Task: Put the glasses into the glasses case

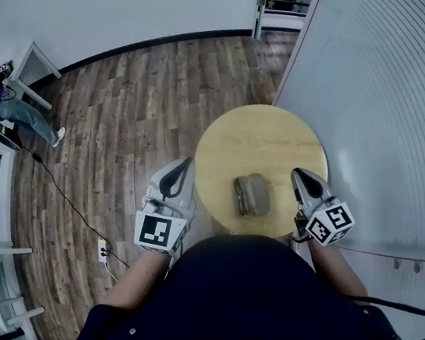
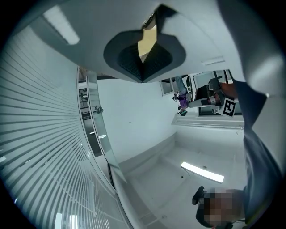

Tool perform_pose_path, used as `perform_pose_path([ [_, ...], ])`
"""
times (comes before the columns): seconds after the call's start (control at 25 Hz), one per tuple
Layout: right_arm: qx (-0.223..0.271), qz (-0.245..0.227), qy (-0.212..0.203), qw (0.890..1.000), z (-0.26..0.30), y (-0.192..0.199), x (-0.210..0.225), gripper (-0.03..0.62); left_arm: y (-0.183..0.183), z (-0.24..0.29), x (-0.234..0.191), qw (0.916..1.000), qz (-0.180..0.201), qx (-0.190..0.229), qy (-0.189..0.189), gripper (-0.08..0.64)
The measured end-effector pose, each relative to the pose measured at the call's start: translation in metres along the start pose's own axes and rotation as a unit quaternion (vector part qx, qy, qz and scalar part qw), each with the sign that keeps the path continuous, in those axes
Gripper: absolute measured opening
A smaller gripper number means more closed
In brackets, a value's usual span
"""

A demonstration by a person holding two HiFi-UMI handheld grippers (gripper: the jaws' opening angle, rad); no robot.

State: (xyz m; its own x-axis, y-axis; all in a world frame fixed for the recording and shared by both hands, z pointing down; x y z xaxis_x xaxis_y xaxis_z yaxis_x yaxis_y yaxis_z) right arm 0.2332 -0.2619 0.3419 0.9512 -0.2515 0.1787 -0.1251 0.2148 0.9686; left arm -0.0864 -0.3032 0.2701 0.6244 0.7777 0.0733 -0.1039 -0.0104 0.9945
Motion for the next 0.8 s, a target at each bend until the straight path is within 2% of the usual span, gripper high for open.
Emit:
perform_pose_path([
  [0.24,0.001,-0.018,-0.005,1.0,0.0,0.002,0.001,0.009,-0.001,-0.001,0.004,0.9999,0.009,-0.009,-0.011,0.006],
  [0.36,0.0,-0.018,-0.009,1.0,0.001,0.004,0.001,0.009,-0.001,0.002,0.007,0.9999,0.01,0.008,-0.007,0.006],
  [0.52,-0.003,-0.026,-0.014,1.0,0.004,-0.002,-0.004,0.009,-0.007,0.0,0.002,0.9998,0.014,-0.003,-0.012,0.006],
  [0.8,-0.003,-0.039,-0.021,0.999,0.005,-0.005,-0.008,0.009,-0.005,0.003,0.004,0.9999,0.006,0.01,-0.008,0.006],
])
Point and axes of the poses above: the fingertips, and each gripper's own axes: z forward along the fingers, x to its right, y out of its underside, the point moved 7 cm from there along -z, backward along the fingers, and after that the axes turned 13 degrees about y, right-handed, at the moved point
